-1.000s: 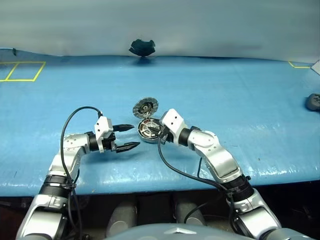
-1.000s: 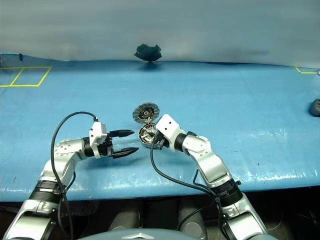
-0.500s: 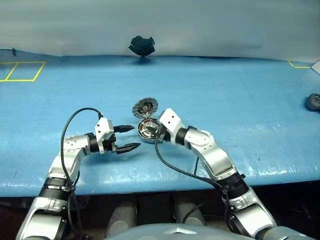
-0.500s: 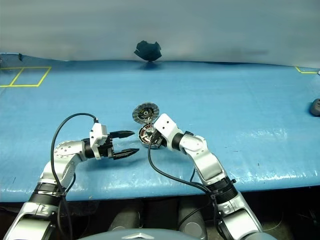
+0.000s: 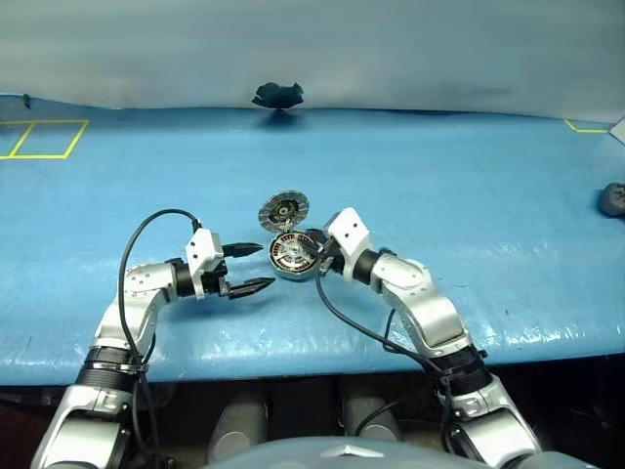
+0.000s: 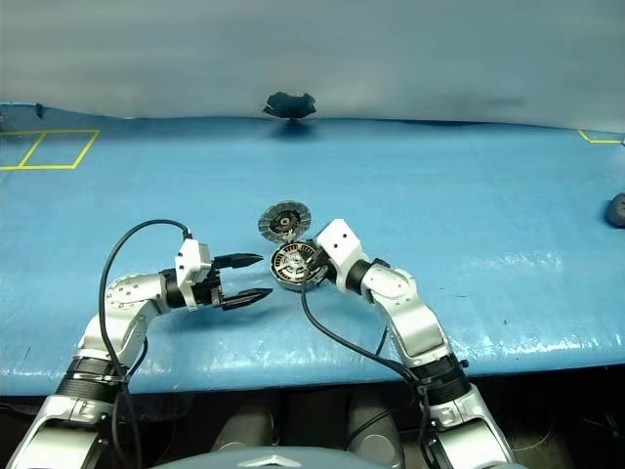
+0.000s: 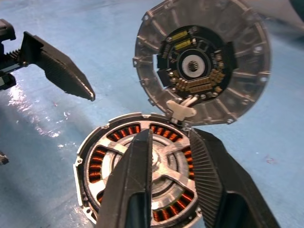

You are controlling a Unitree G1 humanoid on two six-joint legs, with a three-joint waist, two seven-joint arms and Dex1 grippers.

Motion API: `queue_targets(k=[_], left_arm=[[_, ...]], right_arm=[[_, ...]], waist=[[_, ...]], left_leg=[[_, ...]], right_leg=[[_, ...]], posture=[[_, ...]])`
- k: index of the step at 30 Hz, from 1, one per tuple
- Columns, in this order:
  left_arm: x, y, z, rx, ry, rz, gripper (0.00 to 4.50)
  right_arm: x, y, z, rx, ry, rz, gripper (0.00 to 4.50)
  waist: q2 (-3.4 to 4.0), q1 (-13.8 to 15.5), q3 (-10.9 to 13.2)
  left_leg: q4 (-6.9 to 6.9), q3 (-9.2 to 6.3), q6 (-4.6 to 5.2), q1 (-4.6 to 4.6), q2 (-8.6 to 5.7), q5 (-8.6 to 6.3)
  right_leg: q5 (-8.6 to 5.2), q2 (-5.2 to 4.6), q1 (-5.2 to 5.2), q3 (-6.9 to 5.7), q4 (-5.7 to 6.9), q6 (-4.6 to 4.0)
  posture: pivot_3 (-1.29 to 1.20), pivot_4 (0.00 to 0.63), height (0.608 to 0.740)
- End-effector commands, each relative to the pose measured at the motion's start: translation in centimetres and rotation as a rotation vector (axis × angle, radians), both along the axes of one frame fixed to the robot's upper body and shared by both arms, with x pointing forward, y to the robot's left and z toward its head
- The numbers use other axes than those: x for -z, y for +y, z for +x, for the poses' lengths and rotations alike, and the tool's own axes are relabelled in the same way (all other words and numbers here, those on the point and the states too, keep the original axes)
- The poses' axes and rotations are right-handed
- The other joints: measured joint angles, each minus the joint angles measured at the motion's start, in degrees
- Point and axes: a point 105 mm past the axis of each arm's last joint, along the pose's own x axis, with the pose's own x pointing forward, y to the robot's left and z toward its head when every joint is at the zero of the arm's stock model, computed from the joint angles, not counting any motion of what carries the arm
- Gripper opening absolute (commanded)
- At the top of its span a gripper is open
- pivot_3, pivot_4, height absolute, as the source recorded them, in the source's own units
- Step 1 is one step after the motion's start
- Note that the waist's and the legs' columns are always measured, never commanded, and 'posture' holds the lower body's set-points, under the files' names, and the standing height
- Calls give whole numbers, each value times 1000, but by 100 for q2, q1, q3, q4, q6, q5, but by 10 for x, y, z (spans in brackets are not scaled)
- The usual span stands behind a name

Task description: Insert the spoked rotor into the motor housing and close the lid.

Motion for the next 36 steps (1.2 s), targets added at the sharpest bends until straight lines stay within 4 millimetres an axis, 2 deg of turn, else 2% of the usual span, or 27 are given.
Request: queue_targets(k=[1,5,11,18,23,29,32,36], left_arm=[[-14,-2,2,8,-50,0,3856],[-14,-4,3,10,-57,3,3856],[-14,-8,3,14,-60,3,3856],[-16,-8,2,3,-73,-4,3856],[-16,-8,2,-10,-83,-7,3856],[-15,-5,2,-47,-95,-17,3856],[-19,-1,6,-93,-97,-40,3856],[-25,16,7,-146,-86,-34,3856]], right_arm=[[-9,-16,4,61,-28,33,26],[-6,-30,12,129,-25,25,6],[-1,-34,19,152,-23,-8,6],[-19,-33,23,121,-99,-45,6],[-24,-31,30,94,-135,-68,6],[-45,-24,42,68,-216,-63,6],[-43,-23,42,65,-210,-67,6],[-26,-33,38,115,-152,-70,6]], waist=[[1,2,0],[0,-12,0],[0,-10,0],[1,-8,1],[6,-6,3],[12,-14,7],[12,-8,7],[12,-2,7]], left_leg=[[0,0,0,0,0,0],[0,4,0,3,2,0],[-1,7,0,3,2,0],[-4,8,0,2,2,0],[-5,10,0,2,1,0],[-7,14,0,2,1,0],[-8,12,0,3,2,0],[-10,11,0,1,0,0]], right_leg=[[0,0,0,0,0,0],[-1,1,-1,0,3,-1],[-1,0,-1,2,2,-1],[-1,0,-1,3,0,-1],[-1,-1,-3,5,0,-2],[3,-1,-5,7,1,-9],[5,-1,-6,6,2,-14],[13,-1,-6,7,1,-28]], posture=[[0,150,740],[0,150,740],[0,150,740],[0,150,740],[0,150,740],[0,150,740],[0,150,740],[0,150,740]])
